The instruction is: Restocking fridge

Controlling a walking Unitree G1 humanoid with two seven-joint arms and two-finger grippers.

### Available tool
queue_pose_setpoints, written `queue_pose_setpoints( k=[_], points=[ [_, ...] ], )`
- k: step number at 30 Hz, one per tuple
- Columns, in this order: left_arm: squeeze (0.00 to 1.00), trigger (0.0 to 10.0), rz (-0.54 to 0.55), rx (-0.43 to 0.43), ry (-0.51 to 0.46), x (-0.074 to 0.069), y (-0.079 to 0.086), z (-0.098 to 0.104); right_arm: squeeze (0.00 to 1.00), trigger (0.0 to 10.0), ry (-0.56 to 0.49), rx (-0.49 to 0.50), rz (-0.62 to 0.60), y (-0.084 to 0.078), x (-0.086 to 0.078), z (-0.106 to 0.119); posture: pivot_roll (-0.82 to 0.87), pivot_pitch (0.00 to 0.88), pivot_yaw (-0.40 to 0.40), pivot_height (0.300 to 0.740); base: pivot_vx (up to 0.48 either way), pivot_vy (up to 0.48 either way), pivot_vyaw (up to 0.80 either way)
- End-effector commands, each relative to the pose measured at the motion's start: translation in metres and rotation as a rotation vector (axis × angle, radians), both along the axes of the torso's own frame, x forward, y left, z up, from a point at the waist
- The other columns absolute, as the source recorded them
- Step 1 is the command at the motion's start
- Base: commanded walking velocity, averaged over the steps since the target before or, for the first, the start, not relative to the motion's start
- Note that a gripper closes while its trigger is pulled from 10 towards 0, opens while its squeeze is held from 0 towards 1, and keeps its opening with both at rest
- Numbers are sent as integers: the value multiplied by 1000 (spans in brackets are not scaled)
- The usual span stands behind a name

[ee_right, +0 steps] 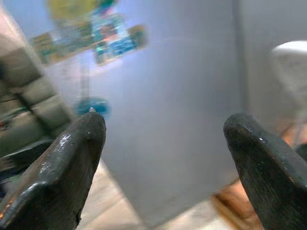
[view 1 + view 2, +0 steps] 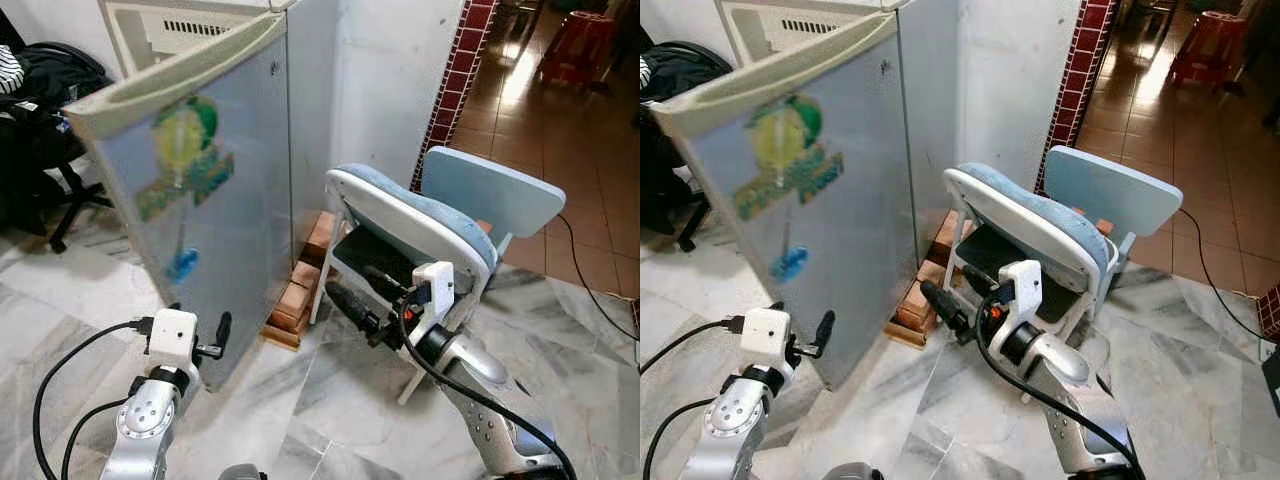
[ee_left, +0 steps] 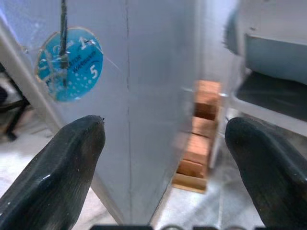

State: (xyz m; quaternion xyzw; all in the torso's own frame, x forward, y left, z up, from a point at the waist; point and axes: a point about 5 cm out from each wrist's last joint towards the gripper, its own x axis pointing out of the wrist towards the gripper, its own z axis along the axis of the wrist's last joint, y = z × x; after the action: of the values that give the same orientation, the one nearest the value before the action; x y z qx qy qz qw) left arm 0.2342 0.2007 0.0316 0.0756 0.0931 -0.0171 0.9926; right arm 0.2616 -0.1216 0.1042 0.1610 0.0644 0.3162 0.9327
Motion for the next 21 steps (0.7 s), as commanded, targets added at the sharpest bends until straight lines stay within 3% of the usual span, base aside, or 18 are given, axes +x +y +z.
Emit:
queue_pose_setpoints(
  k=[1, 8, 13, 21],
  points=[
    [0, 10000, 48, 17, -13, -3, 8, 2, 0, 10000, -18, -24, -81, -10, 7, 2, -18, 0, -4, 740, 0, 0, 0],
    [0, 10000, 133, 42, -10, -7, 21, 1, 0, 10000, -16, -75, -323, -29, 28, -2, 32, 0, -27, 740, 0, 0, 0],
    [0, 10000, 153, 27, -8, -3, 23, 2, 0, 10000, -30, -93, -346, -30, 33, -1, 34, 0, -27, 740, 0, 0, 0],
    [0, 10000, 110, 39, -17, 9, 24, 9, 0, 10000, -27, -99, -422, -35, 37, -5, 25, 0, -13, 740, 0, 462, 0]
  ],
)
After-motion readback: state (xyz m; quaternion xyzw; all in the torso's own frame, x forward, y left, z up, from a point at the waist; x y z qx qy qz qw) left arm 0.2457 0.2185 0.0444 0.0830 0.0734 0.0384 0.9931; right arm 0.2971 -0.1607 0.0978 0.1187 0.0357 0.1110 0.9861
